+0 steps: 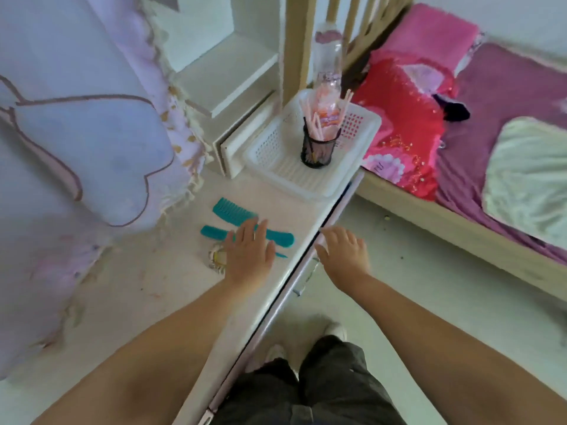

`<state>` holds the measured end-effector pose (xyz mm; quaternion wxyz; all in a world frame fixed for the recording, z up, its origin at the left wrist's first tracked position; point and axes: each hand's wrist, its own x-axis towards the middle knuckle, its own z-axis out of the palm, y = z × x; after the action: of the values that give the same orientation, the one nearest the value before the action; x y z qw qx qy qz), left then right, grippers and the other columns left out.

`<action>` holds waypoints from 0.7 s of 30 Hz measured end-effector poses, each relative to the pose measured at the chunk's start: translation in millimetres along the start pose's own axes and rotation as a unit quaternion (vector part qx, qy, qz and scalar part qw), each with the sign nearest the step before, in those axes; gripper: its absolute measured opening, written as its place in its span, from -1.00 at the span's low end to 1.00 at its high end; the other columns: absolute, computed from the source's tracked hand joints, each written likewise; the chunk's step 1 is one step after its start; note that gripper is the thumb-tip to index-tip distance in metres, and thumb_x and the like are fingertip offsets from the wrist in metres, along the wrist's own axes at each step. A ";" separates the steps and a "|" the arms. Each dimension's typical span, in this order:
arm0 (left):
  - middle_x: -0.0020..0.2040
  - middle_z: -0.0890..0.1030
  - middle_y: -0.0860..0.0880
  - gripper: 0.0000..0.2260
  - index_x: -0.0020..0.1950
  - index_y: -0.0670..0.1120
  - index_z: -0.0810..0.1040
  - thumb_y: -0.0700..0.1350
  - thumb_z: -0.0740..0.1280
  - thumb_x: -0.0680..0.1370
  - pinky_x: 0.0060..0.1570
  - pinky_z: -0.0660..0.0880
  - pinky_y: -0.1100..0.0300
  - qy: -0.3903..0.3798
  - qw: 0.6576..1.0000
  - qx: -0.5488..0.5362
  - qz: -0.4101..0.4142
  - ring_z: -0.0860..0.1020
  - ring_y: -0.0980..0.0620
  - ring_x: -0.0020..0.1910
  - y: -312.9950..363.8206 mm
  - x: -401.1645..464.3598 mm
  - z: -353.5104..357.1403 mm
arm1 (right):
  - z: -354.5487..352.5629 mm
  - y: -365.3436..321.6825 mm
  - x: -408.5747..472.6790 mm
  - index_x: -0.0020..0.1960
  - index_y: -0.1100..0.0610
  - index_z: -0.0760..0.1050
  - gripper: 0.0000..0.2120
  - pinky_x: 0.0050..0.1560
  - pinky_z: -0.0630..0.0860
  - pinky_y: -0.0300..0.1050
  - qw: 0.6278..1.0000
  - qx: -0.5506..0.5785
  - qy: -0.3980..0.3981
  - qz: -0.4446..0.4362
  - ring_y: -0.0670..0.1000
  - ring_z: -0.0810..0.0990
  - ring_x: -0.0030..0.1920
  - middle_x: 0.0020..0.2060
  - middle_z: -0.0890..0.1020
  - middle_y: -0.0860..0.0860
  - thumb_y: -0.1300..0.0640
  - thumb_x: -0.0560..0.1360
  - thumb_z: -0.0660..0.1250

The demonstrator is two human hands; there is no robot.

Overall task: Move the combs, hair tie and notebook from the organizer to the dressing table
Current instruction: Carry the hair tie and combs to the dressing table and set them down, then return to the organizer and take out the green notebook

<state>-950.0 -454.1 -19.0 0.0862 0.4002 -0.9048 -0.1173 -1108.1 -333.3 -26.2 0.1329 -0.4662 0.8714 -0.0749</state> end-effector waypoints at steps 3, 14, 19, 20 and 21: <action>0.42 0.37 -0.10 -0.57 0.42 -0.11 0.29 -0.04 0.13 0.56 0.35 0.23 -0.11 -0.074 0.991 -0.004 0.112 0.31 -0.09 0.41 58.5 -1.4 12.0 | -6.1 47.8 -59.9 0.41 0.00 0.20 -0.56 0.39 0.22 0.09 0.996 -0.021 0.017 0.089 0.09 0.30 0.39 0.40 0.35 0.02 -0.11 0.57 0.00; 0.49 0.24 -0.09 -0.55 0.46 -0.06 0.20 0.03 0.07 0.59 0.44 0.05 -0.11 -0.193 0.844 0.001 0.501 0.18 -0.05 0.47 354.2 -145.7 72.2 | -14.1 205.4 -385.6 0.51 0.00 0.01 -0.48 0.51 -0.09 0.18 0.869 0.044 0.112 0.480 0.05 0.00 0.53 0.54 0.10 0.03 -0.12 0.59 -0.07; 0.50 0.21 -0.09 -0.55 0.46 -0.07 0.18 0.03 0.06 0.59 0.45 0.01 -0.10 -0.219 0.763 0.017 0.608 0.14 -0.02 0.48 483.9 -290.5 100.5 | -3.7 257.6 -558.7 0.52 -0.01 -0.03 -0.47 0.52 -0.12 0.18 0.798 0.043 0.119 0.589 0.03 -0.04 0.54 0.55 0.04 0.02 -0.13 0.59 -0.10; 0.50 0.20 -0.09 -0.54 0.46 -0.06 0.18 0.03 0.06 0.58 0.45 0.02 -0.12 -0.226 0.746 0.022 0.626 0.13 -0.03 0.48 505.6 -320.6 104.0 | -1.8 266.1 -591.8 0.52 -0.01 -0.04 -0.47 0.51 -0.12 0.18 0.783 0.042 0.119 0.609 0.03 -0.05 0.54 0.55 0.04 0.01 -0.14 0.59 -0.11; 0.51 0.19 -0.09 -0.54 0.46 -0.06 0.17 0.03 0.06 0.58 0.45 0.02 -0.13 -0.232 0.730 0.026 0.643 0.12 -0.04 0.48 526.1 -350.1 106.9 | -0.2 273.6 -623.7 0.52 -0.01 -0.05 -0.47 0.51 -0.12 0.18 0.767 0.043 0.120 0.628 0.03 -0.04 0.54 0.55 0.03 0.01 -0.14 0.59 -0.12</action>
<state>-1114.3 164.9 4.8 -0.0820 -0.3147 -0.9404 -0.0998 -994.4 337.5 5.4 0.0640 0.2045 0.9744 -0.0674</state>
